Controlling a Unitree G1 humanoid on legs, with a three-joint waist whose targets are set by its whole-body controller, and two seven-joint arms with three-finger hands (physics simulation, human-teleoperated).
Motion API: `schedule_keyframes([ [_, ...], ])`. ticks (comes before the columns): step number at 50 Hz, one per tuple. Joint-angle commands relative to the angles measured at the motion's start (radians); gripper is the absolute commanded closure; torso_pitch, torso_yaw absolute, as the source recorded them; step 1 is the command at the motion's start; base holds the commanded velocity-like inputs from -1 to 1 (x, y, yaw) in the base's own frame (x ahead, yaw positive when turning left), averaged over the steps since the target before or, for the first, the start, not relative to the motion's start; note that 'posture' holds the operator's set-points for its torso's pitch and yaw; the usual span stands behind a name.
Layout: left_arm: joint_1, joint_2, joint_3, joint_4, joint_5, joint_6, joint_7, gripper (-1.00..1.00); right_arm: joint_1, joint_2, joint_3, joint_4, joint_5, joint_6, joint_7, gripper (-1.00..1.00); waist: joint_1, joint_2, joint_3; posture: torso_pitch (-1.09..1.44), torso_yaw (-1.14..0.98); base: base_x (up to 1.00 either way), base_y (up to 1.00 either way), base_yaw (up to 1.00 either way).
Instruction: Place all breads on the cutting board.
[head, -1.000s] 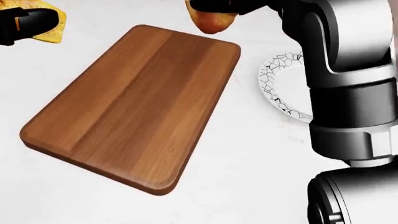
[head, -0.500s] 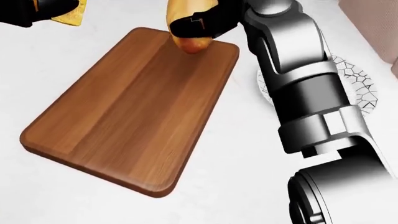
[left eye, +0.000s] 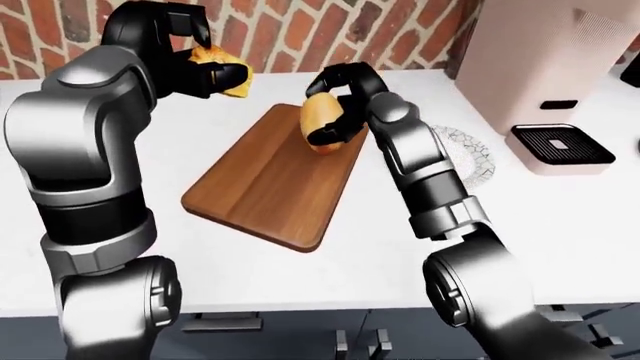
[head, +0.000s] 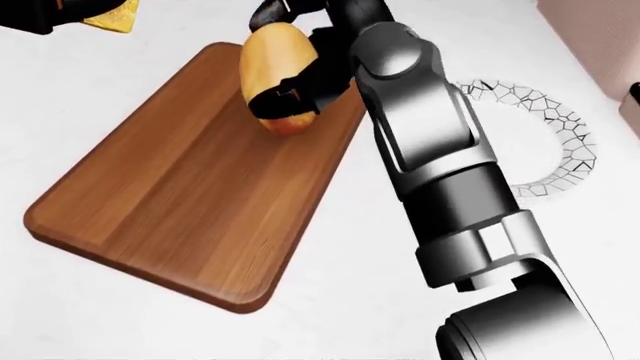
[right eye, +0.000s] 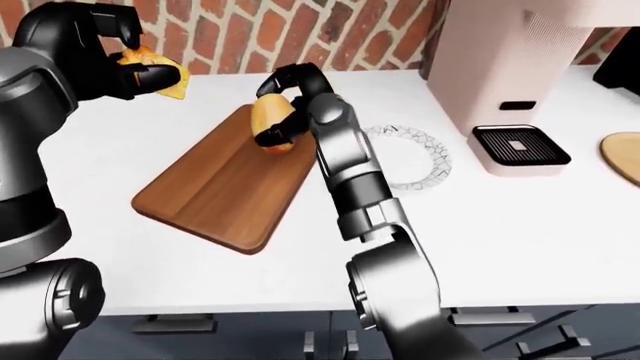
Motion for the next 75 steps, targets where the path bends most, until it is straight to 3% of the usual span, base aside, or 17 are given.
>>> schedule_keyframes([
  [1, -0.041, 0.013, 0.017, -0.039, 0.001, -0.043, 0.008, 1.00, -0.037, -0.006, -0.008, -0.047, -0.015, -0.031, -0.002, 1.00, -0.001, 0.006, -0.037, 0.00, 0.00, 0.00, 0.00, 0.00],
  [12, -0.030, 0.008, 0.018, -0.049, -0.005, -0.043, 0.014, 1.00, -0.003, 0.009, -0.006, -0.045, -0.055, -0.061, 0.001, 1.00, -0.001, 0.009, -0.040, 0.00, 0.00, 0.00, 0.00, 0.00],
  [14, -0.028, 0.008, 0.018, -0.051, -0.006, -0.042, 0.015, 1.00, 0.000, 0.011, -0.006, -0.049, -0.059, -0.058, 0.001, 0.91, -0.001, 0.009, -0.040, 0.00, 0.00, 0.00, 0.00, 0.00],
  [21, -0.033, 0.011, 0.019, -0.048, -0.010, -0.041, 0.017, 1.00, 0.003, 0.017, -0.005, -0.034, -0.067, -0.069, 0.002, 0.95, -0.001, 0.009, -0.041, 0.00, 0.00, 0.00, 0.00, 0.00],
  [31, -0.035, 0.022, 0.023, -0.057, -0.016, -0.028, 0.015, 1.00, 0.014, 0.025, -0.003, -0.039, -0.076, -0.069, 0.004, 0.80, -0.001, 0.010, -0.042, 0.00, 0.00, 0.00, 0.00, 0.00],
  [35, -0.045, 0.021, 0.021, -0.044, -0.017, -0.034, 0.017, 1.00, 0.011, 0.022, 0.001, -0.050, -0.088, -0.052, 0.017, 0.45, -0.001, 0.010, -0.041, 0.00, 0.00, 0.00, 0.00, 0.00],
  [43, -0.055, 0.019, 0.017, -0.039, -0.017, -0.031, 0.020, 1.00, 0.028, 0.025, 0.001, -0.060, -0.098, -0.052, 0.023, 0.38, 0.000, 0.009, -0.041, 0.00, 0.00, 0.00, 0.00, 0.00],
  [47, -0.050, 0.019, 0.019, -0.042, -0.018, -0.032, 0.020, 1.00, 0.037, 0.029, 0.002, -0.065, -0.100, -0.052, 0.024, 0.18, -0.001, 0.010, -0.041, 0.00, 0.00, 0.00, 0.00, 0.00],
  [52, -0.044, 0.017, 0.020, -0.041, -0.018, -0.038, 0.022, 1.00, 0.045, 0.035, 0.004, -0.070, -0.103, -0.051, 0.023, 0.17, -0.001, 0.010, -0.041, 0.00, 0.00, 0.00, 0.00, 0.00],
  [58, -0.042, 0.019, 0.022, -0.048, -0.021, -0.032, 0.023, 1.00, 0.060, 0.042, 0.007, -0.076, -0.105, -0.053, 0.021, -0.11, -0.002, 0.011, -0.041, 0.00, 0.00, 0.00, 0.00, 0.00],
  [60, -0.039, 0.017, 0.022, -0.050, -0.022, -0.033, 0.024, 1.00, 0.060, 0.042, 0.005, -0.078, -0.105, -0.052, 0.022, -0.50, -0.002, 0.011, -0.042, 0.00, 0.00, 0.00, 0.00, 0.00],
  [62, -0.042, 0.017, 0.022, -0.050, -0.023, -0.030, 0.025, 1.00, 0.061, 0.042, 0.006, -0.079, -0.106, -0.049, 0.023, -0.58, -0.002, 0.010, -0.042, 0.00, 0.00, 0.00, 0.00, 0.00],
  [75, -0.046, 0.021, 0.023, -0.042, -0.027, -0.033, 0.027, 1.00, 0.067, 0.048, 0.009, -0.072, -0.113, -0.058, 0.024, -0.65, -0.001, 0.011, -0.042, 0.00, 0.00, 0.00, 0.00, 0.00],
])
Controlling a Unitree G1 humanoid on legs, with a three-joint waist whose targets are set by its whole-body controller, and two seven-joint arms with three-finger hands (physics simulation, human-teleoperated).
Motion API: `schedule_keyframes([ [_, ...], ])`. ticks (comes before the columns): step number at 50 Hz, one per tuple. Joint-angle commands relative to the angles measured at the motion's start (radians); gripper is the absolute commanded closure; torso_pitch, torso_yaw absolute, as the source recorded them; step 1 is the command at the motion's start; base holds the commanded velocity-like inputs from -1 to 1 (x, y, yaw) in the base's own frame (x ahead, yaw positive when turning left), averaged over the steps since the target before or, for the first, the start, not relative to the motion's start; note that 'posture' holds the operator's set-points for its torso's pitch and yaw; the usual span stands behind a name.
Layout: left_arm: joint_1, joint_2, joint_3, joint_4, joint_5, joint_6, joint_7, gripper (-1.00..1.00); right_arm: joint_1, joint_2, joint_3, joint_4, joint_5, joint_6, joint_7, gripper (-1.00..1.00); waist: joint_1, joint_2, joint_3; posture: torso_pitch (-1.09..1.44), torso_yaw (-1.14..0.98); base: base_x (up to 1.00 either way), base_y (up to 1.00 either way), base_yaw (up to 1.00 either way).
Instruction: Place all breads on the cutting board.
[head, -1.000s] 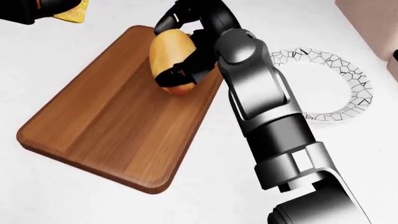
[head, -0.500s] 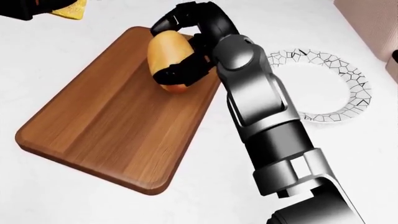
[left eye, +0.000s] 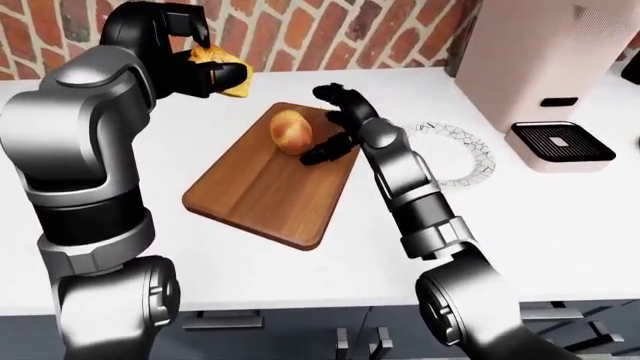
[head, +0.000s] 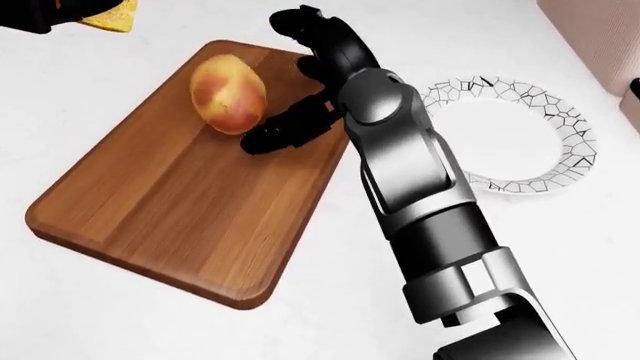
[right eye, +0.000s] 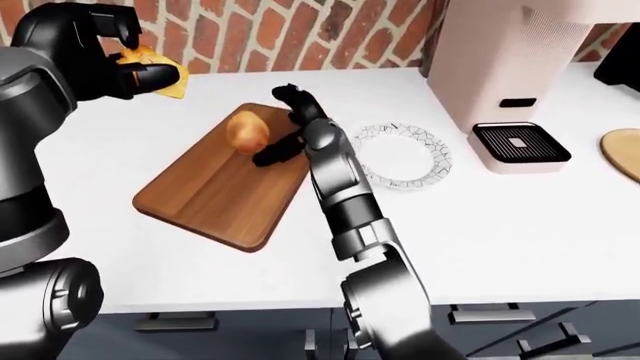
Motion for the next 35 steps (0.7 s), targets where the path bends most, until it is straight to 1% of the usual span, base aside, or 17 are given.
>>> schedule_keyframes([
  [1, -0.046, 0.016, 0.019, -0.039, 0.002, -0.047, 0.006, 1.00, -0.041, -0.005, -0.005, -0.037, -0.002, -0.031, -0.010, -0.67, 0.000, 0.007, -0.037, 0.00, 0.00, 0.00, 0.00, 0.00],
  [2, -0.042, 0.015, 0.019, -0.040, 0.001, -0.048, 0.006, 1.00, -0.042, -0.006, -0.006, -0.038, -0.003, -0.030, -0.011, -0.87, 0.000, 0.007, -0.037, 0.00, 0.00, 0.00, 0.00, 0.00],
  [3, -0.041, 0.016, 0.019, -0.039, 0.002, -0.051, 0.006, 1.00, -0.045, -0.007, -0.007, -0.037, -0.003, -0.030, -0.012, -1.00, 0.000, 0.007, -0.037, 0.00, 0.00, 0.00, 0.00, 0.00],
  [8, -0.041, 0.013, 0.018, -0.051, -0.001, -0.038, 0.008, 1.00, -0.056, -0.009, -0.006, -0.073, -0.006, 0.004, -0.002, -1.00, 0.000, 0.006, -0.038, 0.00, 0.00, 0.00, 0.00, 0.00],
  [12, -0.005, 0.002, 0.022, -0.095, -0.007, -0.020, 0.012, 1.00, -0.080, -0.026, -0.012, -0.130, -0.013, 0.061, 0.007, -1.00, 0.001, 0.006, -0.036, 0.00, 0.00, 0.00, 0.00, 0.00],
  [14, 0.021, -0.001, 0.025, -0.145, -0.015, 0.010, 0.010, 1.00, -0.108, -0.039, -0.018, -0.160, -0.015, 0.099, 0.013, -1.00, 0.001, 0.006, -0.036, 0.00, 0.00, 0.00, 0.00, 0.00],
  [16, 0.047, -0.003, 0.027, -0.175, -0.018, 0.026, 0.007, 1.00, -0.158, -0.059, -0.036, -0.165, -0.007, 0.125, 0.010, -1.00, 0.000, 0.006, -0.035, 0.00, 0.00, 0.00, 0.00, 0.00],
  [20, 0.084, -0.010, 0.021, -0.214, -0.017, 0.041, 0.003, 1.00, -0.257, -0.091, -0.054, -0.132, 0.012, 0.153, -0.003, -1.00, 0.001, 0.006, -0.032, 0.00, 0.00, 0.00, 0.00, 0.00],
  [26, 0.133, -0.035, 0.023, -0.296, -0.017, 0.085, 0.003, 1.00, -0.339, -0.122, -0.046, -0.095, 0.019, 0.174, 0.007, -1.00, -0.002, 0.005, -0.029, 0.00, 0.00, 0.00, 0.00, 0.00],
  [30, 0.142, -0.043, 0.027, -0.365, -0.025, 0.142, 0.004, 1.00, -0.366, -0.132, -0.049, -0.066, 0.018, 0.166, 0.007, -1.00, -0.003, 0.004, -0.027, 0.00, 0.00, 0.00, 0.00, 0.00],
  [35, 0.185, -0.054, 0.018, -0.449, -0.022, 0.195, 0.004, 1.00, -0.390, -0.145, -0.054, -0.019, 0.019, 0.146, 0.001, -1.00, -0.003, 0.004, -0.025, 0.00, 0.00, 0.00, 0.00, 0.00],
])
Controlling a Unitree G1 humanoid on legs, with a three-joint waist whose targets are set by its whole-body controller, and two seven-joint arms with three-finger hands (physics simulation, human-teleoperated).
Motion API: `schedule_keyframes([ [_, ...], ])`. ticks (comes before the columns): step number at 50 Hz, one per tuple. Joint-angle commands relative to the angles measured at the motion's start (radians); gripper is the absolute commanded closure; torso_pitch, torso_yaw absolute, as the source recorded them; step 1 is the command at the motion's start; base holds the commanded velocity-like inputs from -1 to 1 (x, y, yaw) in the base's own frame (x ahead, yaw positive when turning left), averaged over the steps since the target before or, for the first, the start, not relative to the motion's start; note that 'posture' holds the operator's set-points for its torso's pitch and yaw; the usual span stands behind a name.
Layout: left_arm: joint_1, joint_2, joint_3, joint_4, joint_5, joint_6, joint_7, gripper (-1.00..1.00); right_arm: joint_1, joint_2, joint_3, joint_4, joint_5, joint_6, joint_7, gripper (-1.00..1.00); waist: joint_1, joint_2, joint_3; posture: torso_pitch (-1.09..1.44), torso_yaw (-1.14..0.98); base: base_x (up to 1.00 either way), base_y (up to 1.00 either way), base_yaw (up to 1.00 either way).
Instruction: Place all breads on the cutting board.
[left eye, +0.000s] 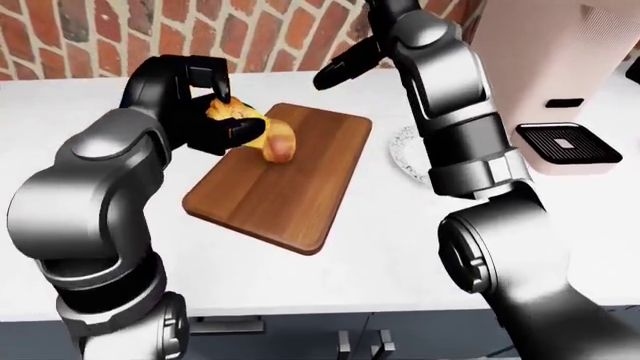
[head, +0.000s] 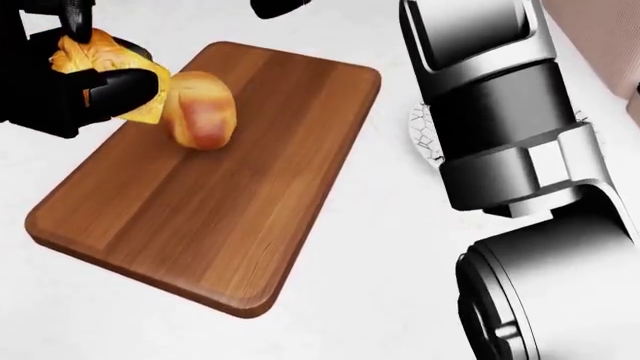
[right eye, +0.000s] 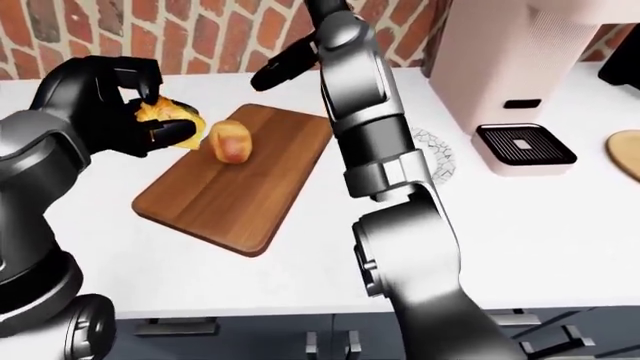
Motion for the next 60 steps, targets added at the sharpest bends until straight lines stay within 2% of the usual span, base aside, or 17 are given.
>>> schedule_keyframes([
  [1, -0.020, 0.005, 0.011, -0.042, 0.011, -0.022, 0.006, 1.00, -0.052, -0.015, -0.008, -0.028, -0.006, -0.035, -0.011, -1.00, -0.001, 0.004, -0.034, 0.00, 0.00, 0.00, 0.00, 0.00],
  [10, 0.051, -0.020, -0.034, -0.079, 0.057, -0.040, -0.013, 1.00, -0.047, -0.020, -0.007, -0.045, -0.008, -0.026, -0.006, -1.00, 0.002, 0.004, -0.034, 0.00, 0.00, 0.00, 0.00, 0.00],
  [19, 0.136, -0.027, -0.110, -0.084, 0.199, -0.126, -0.052, 1.00, -0.024, -0.010, -0.006, -0.068, -0.005, -0.017, -0.011, -1.00, 0.004, 0.001, -0.038, 0.00, 0.00, 0.00, 0.00, 0.00],
  [23, 0.153, -0.039, -0.138, -0.121, 0.274, -0.113, -0.081, 1.00, -0.017, -0.010, -0.008, -0.079, -0.002, -0.013, -0.013, -1.00, 0.005, -0.001, -0.039, 0.00, 0.00, 0.00, 0.00, 0.00],
  [36, 0.176, -0.098, -0.147, -0.123, 0.419, -0.136, -0.189, 1.00, 0.007, -0.003, -0.006, -0.106, 0.006, -0.004, -0.022, -1.00, 0.009, -0.007, -0.040, 0.00, 0.00, 0.00, 0.00, 0.00],
  [42, 0.164, -0.114, -0.145, -0.115, 0.457, -0.135, -0.222, 0.62, 0.007, -0.001, -0.005, -0.102, 0.008, -0.006, -0.024, -1.00, 0.009, -0.008, -0.041, 0.00, 0.00, 0.00, 0.00, 0.00],
  [43, 0.162, -0.115, -0.142, -0.111, 0.463, -0.137, -0.227, 0.42, 0.007, -0.001, -0.005, -0.101, 0.009, -0.006, -0.024, -1.00, 0.009, -0.008, -0.041, 0.00, 0.00, 0.00, 0.00, 0.00],
  [46, 0.163, -0.120, -0.142, -0.114, 0.479, -0.133, -0.238, 0.24, 0.005, 0.001, -0.004, -0.102, 0.009, -0.003, -0.024, -1.00, 0.009, -0.009, -0.041, 0.00, 0.00, 0.00, 0.00, 0.00],
  [47, 0.160, -0.122, -0.143, -0.115, 0.483, -0.131, -0.242, 0.02, 0.004, 0.002, -0.003, -0.102, 0.010, -0.003, -0.023, -1.00, 0.009, -0.009, -0.041, 0.00, 0.00, 0.00, 0.00, 0.00],
  [54, 0.163, -0.139, -0.143, -0.111, 0.510, -0.142, -0.259, -0.36, 0.018, 0.006, -0.003, -0.110, 0.013, -0.005, -0.028, -1.00, 0.010, -0.011, -0.041, 0.00, 0.00, 0.00, 0.00, 0.00],
  [56, 0.163, -0.141, -0.142, -0.112, 0.516, -0.142, -0.263, -0.67, 0.024, 0.008, -0.002, -0.113, 0.013, -0.006, -0.029, -1.00, 0.010, -0.010, -0.041, 0.00, 0.00, 0.00, 0.00, 0.00],
  [58, 0.173, -0.149, -0.143, -0.114, 0.522, -0.150, -0.263, -0.77, 0.031, 0.011, -0.001, -0.122, 0.014, -0.002, -0.030, -1.00, 0.010, -0.010, -0.042, 0.00, 0.00, 0.00, 0.00, 0.00],
  [60, 0.176, -0.154, -0.141, -0.110, 0.526, -0.156, -0.265, -0.76, 0.036, 0.011, -0.001, -0.129, 0.014, 0.001, -0.030, -1.00, 0.011, -0.010, -0.043, 0.00, 0.00, 0.00, 0.00, 0.00],
])
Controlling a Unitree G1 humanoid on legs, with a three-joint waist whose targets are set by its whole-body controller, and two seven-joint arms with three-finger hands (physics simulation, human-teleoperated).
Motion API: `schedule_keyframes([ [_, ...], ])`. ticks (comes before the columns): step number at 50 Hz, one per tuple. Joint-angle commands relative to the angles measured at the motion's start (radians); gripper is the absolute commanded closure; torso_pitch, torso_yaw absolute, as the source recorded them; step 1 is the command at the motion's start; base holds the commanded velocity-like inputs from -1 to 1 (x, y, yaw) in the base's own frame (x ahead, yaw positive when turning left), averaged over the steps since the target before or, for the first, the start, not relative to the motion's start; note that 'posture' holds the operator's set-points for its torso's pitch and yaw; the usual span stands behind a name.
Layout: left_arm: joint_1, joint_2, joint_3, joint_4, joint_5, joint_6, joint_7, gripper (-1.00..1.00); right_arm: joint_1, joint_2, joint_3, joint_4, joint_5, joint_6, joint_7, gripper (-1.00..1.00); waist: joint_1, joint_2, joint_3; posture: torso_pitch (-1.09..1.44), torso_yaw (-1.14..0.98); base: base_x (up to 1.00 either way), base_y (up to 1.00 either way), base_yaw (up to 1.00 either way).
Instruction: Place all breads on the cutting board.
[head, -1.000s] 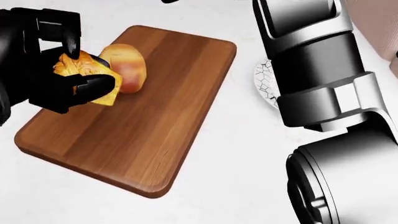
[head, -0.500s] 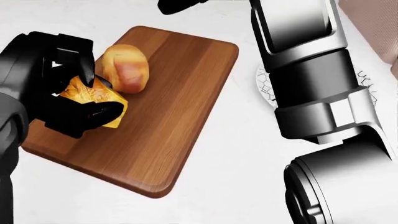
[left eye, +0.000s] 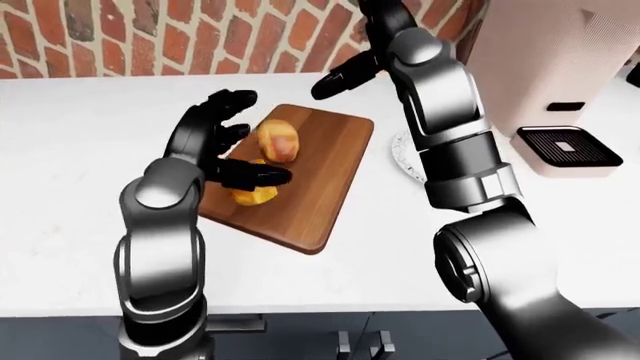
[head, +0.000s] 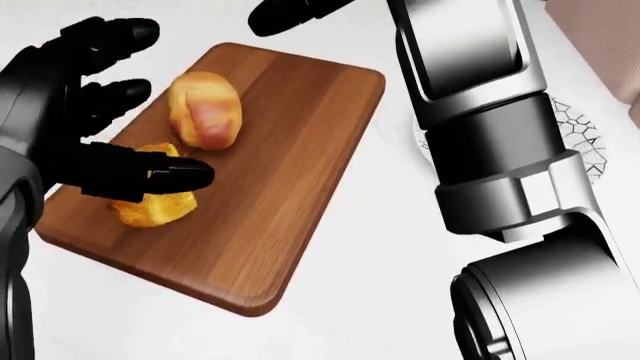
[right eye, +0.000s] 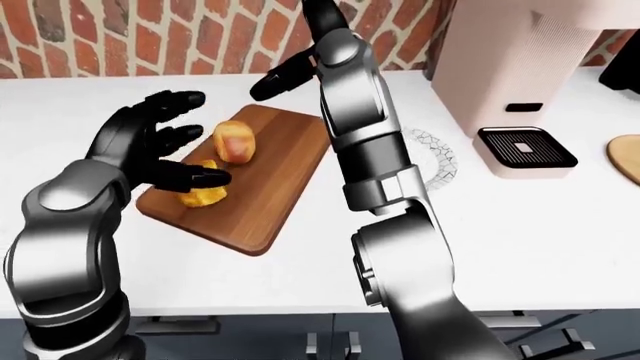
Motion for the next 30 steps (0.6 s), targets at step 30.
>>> schedule_keyframes([
  [30, -0.332, 0.149, 0.232, 0.404, -0.408, -0.318, 0.419, -1.00, 0.140, -0.059, -0.024, -0.703, -0.010, 0.442, 0.063, -1.00, 0.003, 0.001, -0.022, 0.00, 0.00, 0.00, 0.00, 0.00],
])
